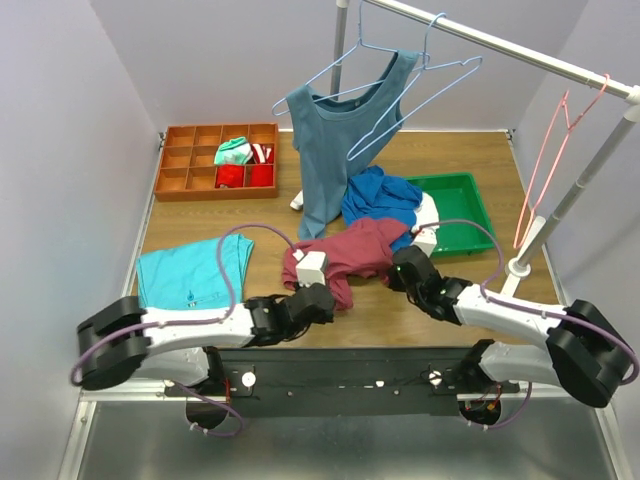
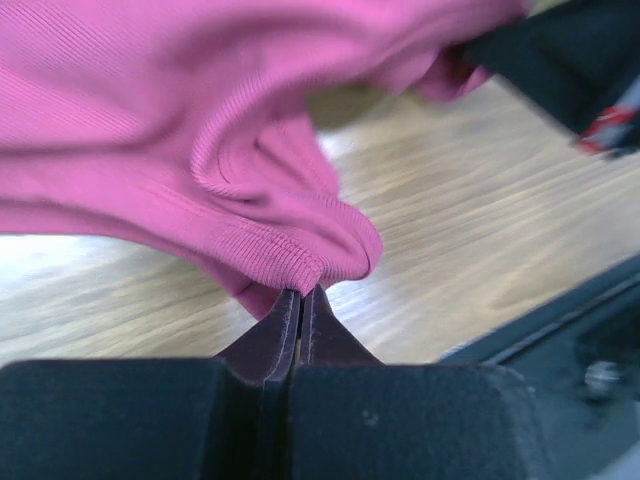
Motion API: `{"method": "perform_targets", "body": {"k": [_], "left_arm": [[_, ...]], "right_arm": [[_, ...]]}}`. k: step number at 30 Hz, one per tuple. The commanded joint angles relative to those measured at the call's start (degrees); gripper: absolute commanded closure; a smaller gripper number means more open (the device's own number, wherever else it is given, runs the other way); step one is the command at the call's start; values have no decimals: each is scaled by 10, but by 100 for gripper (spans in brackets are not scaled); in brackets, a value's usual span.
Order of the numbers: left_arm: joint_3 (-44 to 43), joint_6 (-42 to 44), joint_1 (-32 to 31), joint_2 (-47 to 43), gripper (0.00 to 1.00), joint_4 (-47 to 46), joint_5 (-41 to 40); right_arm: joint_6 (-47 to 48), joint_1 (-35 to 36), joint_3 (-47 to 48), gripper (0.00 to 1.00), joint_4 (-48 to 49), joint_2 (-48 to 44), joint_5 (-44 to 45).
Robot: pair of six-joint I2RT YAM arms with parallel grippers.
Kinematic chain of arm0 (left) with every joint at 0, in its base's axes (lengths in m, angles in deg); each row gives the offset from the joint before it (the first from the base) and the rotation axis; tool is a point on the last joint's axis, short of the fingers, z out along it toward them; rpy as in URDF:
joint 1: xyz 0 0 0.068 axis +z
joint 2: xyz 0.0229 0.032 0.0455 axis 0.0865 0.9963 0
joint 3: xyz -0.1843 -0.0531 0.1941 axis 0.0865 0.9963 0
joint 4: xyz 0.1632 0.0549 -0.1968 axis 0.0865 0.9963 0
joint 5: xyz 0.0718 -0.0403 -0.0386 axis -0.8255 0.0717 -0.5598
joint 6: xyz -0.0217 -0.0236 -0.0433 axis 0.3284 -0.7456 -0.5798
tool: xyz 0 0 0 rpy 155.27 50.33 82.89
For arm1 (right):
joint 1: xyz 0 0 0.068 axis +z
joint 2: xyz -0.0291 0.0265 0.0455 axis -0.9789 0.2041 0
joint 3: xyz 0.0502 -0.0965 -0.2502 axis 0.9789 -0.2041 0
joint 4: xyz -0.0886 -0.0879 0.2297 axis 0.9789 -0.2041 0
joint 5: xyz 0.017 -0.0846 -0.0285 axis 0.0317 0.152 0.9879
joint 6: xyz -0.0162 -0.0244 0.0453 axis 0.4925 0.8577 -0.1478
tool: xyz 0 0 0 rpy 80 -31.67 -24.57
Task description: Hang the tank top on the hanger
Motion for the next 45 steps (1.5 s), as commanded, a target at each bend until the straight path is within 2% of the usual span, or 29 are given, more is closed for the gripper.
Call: {"method": "perform_targets", "body": {"k": [1,4,7,8,14,18,21,25,28,30,32,38,39,45], "left_arm": [[-29,21,-3,-157,100,115,-81],[-72,48,-2,-252,100,184,-110],[-150,101,-2,-303,100,233,-147],[-202,121,-2,-307,100,242,-154],[-405,238,-2,-280,100,273,-182],[-520,311,-2,-247,100,265,-163],[-600,337,-2,-217,100,266,-145],[-658,345,-2,-193,100,281,-128],[-652,332,-2,-195,100,299,-130],[-611,311,-2,-212,100,307,-133],[-569,282,-1,-238,100,307,-141],[-383,196,-2,-301,100,315,-136],[-334,169,-1,-306,100,317,-135],[-160,87,0,-324,100,303,-132]], "right_arm": [[-3,-1,76,99,-114,-54,62],[24,0,138,99,-167,-99,18],[46,0,240,99,-214,-113,-32],[51,0,269,99,-225,-111,-42],[70,0,514,99,-316,-67,-86],[83,0,659,99,-364,-26,-104],[88,1,769,99,-391,9,-122],[85,0,865,99,-427,42,-142],[74,0,843,99,-426,31,-151],[66,0,800,99,-409,12,-152],[49,0,709,99,-393,-19,-149],[-3,1,468,99,-332,-81,-143],[-7,1,446,99,-334,-91,-133],[-29,0,287,99,-348,-99,-70]]}}
